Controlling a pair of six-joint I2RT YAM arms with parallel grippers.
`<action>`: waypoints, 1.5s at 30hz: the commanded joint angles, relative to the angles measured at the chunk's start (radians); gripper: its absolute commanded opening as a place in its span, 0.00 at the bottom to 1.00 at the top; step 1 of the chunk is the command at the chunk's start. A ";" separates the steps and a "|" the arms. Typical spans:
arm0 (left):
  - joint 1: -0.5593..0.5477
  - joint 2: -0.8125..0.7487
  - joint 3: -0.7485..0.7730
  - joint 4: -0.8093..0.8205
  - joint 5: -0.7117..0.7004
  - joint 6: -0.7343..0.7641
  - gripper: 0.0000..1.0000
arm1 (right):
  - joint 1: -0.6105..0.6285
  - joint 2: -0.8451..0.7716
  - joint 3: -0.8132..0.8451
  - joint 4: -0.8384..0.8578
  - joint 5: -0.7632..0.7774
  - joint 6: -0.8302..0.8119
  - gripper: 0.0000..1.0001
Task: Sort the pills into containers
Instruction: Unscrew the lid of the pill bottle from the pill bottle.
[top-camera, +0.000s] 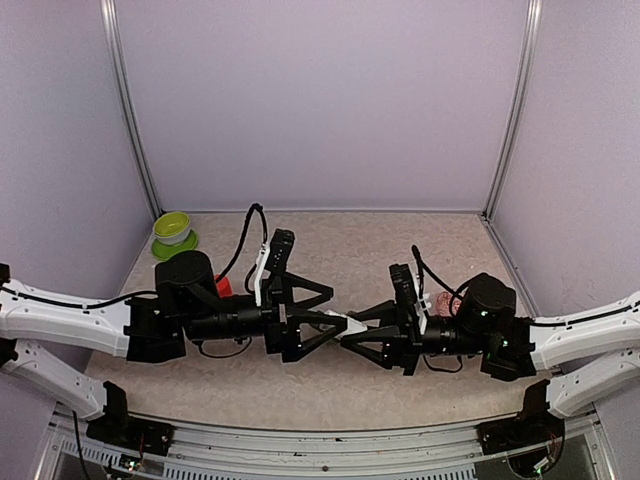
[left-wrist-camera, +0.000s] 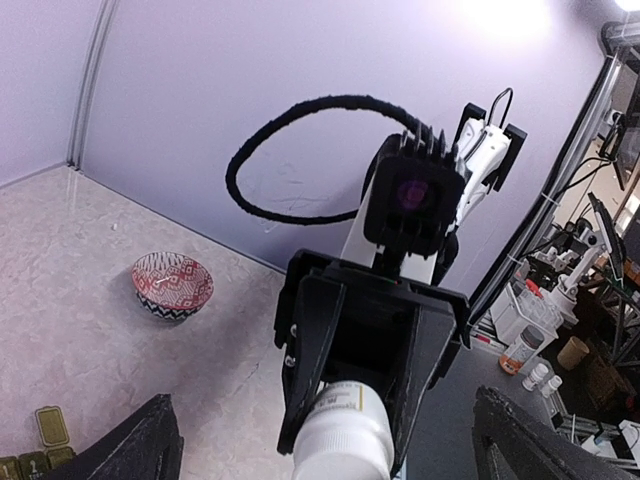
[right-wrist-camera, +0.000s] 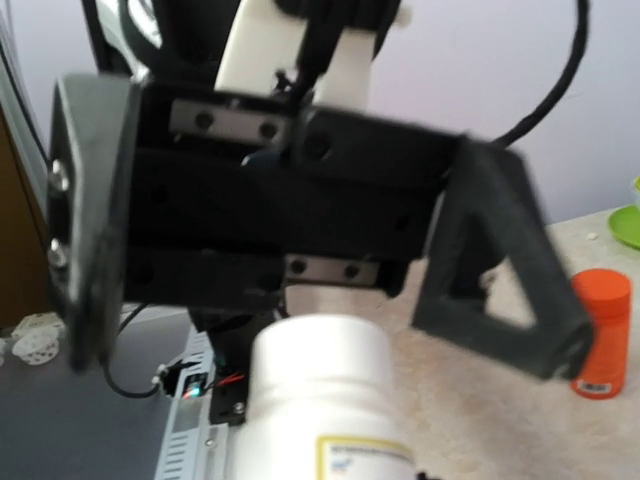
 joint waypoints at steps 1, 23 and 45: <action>0.001 0.028 0.042 0.067 -0.009 -0.007 0.99 | 0.038 0.056 0.027 0.068 0.028 0.042 0.21; -0.004 0.048 -0.020 0.215 0.070 -0.077 0.89 | 0.074 0.096 -0.025 0.205 0.294 0.129 0.21; -0.005 0.048 -0.012 0.173 0.033 -0.077 0.71 | 0.073 -0.004 -0.075 0.181 0.406 0.085 0.22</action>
